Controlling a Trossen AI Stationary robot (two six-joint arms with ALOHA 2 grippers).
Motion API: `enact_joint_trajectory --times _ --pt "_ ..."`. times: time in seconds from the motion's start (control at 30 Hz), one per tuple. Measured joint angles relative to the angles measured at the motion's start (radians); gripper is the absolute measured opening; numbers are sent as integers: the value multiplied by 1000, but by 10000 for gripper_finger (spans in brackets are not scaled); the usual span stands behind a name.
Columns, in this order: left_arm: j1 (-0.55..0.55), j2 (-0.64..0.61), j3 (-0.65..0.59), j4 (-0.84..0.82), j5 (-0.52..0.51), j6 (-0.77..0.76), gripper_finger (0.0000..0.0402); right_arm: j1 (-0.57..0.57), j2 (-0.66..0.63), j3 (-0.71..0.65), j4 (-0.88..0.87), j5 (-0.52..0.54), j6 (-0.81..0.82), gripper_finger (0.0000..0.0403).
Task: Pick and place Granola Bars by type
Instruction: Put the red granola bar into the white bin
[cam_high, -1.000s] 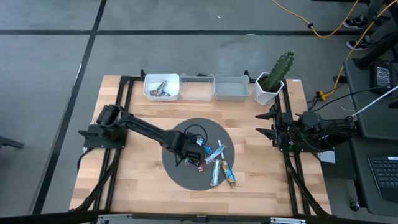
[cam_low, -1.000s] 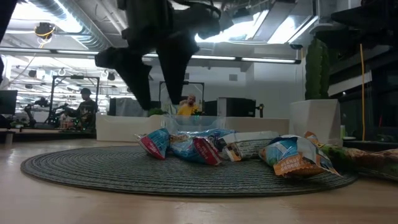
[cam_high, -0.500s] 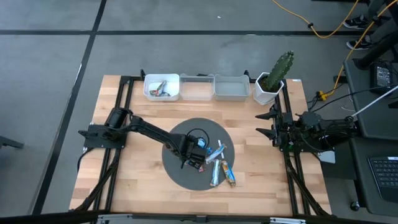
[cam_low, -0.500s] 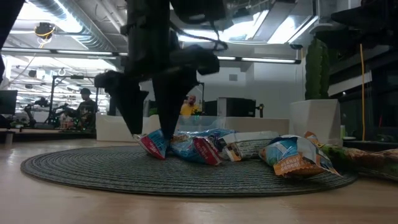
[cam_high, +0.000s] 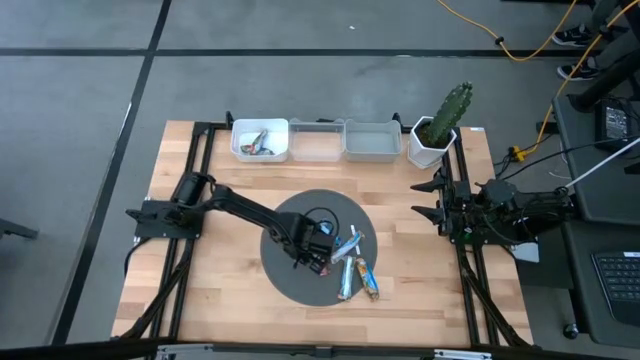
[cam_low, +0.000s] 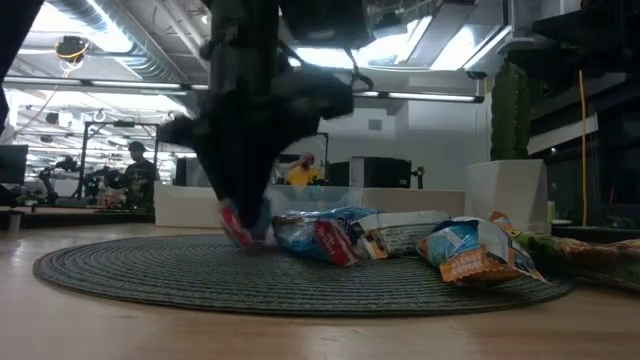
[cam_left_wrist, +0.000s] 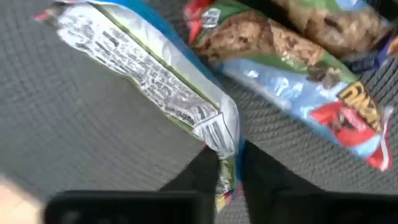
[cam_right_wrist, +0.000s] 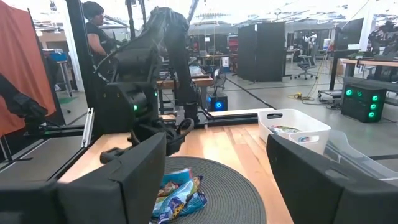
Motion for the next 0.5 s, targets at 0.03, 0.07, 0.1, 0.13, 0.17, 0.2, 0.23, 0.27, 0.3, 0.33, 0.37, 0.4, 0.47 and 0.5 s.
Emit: enact_joint_trajectory --times 0.03,0.07,0.1,0.13,0.17,0.2,0.23,0.27,0.3,0.33,0.37,0.4,0.47,0.5 --pt "0 -9 10 -14 1 0 20 0 0 0 0 0 0 280" --pt "-2 -26 19 -21 -8 0 16 0 0 0 0 0 0 280" --pt "-4 -44 32 -44 -27 0 15 0 0 0 0 0 -1 280" --pt "-6 -66 46 -74 -41 -6 16 0 0 0 2 0 -1 280" --pt "-6 -89 62 -110 -62 -13 17 0 0 0 1 1 -1 280" --pt "-6 -112 79 -149 -85 -20 16 0 0 0 0 0 -1 280" --pt "-5 -139 100 -189 -116 -25 16 0 0 0 0 1 -1 280" --pt "-5 -168 124 -226 -154 -32 14 0 0 0 0 1 -1 280" --pt "-5 -202 150 -254 -202 -34 11 0 0 0 0 1 -1 280" --pt "-9 -239 176 -282 -261 -31 9 0 0 0 0 1 -2 280" --pt "-15 -276 203 -300 -327 -21 8 0 0 0 0 1 -3 280" --pt "-21 -316 225 -301 -406 -6 8 0 0 0 0 1 -3 280" --pt "-43 -387 262 -301 -585 45 9 0 0 0 0 8 -4 280" --pt "-57 -421 276 -297 -675 77 10 0 0 0 0 10 -4 280"
